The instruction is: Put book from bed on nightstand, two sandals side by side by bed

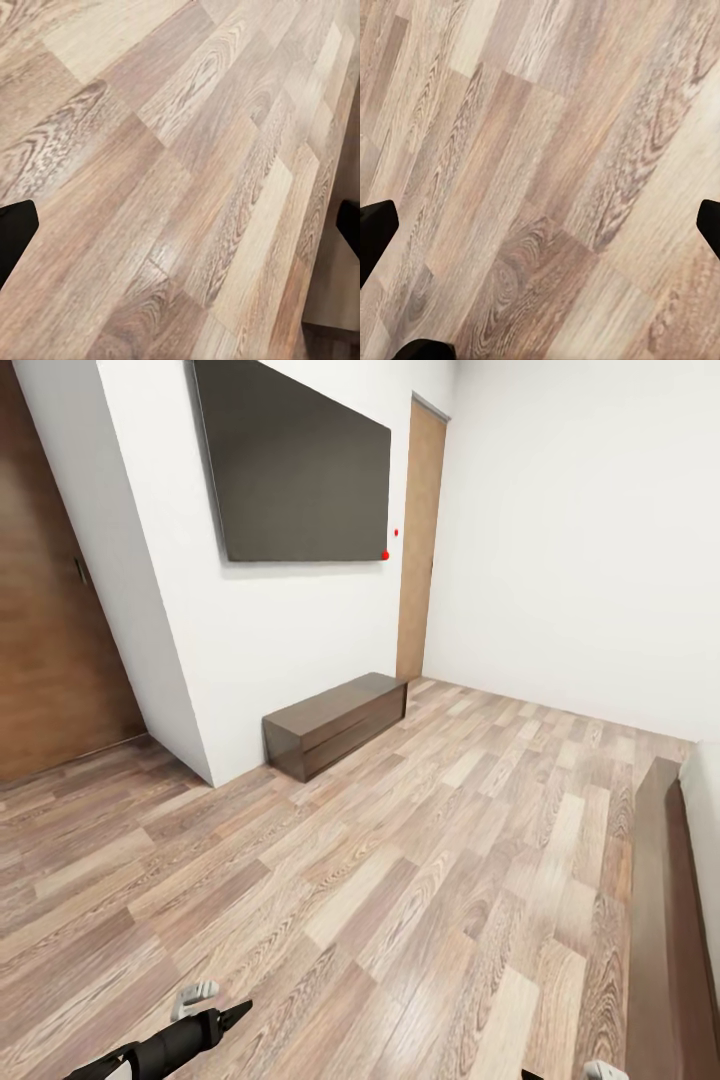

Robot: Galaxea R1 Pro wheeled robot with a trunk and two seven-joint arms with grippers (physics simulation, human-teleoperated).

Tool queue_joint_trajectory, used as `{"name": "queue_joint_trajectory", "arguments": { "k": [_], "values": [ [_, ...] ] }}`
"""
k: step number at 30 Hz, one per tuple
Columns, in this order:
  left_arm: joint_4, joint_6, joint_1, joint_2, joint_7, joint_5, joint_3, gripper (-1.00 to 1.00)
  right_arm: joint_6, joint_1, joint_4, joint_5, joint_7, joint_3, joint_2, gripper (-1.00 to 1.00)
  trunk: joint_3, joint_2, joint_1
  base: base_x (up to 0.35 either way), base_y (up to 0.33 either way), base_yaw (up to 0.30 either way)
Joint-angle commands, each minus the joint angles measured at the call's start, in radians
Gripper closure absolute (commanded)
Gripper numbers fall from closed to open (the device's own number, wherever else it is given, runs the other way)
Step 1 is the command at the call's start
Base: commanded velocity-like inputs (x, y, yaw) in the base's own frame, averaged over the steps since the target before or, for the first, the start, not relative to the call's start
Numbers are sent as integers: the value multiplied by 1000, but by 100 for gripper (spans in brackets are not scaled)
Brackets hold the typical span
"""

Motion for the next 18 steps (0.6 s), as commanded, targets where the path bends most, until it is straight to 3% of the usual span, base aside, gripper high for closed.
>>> {"name": "queue_joint_trajectory", "arguments": {
  "k": [1,18],
  "values": [
    [1,-6,-1,0,-2,2,-4,-100,-4,-1,2,-6,3,9,0,-100,2,7,-4,0,0,0],
    [1,-6,-1,0,-2,2,-4,-100,-4,-1,2,-6,3,9,0,-100,56,126,-69,0,0,0]
  ]
}}
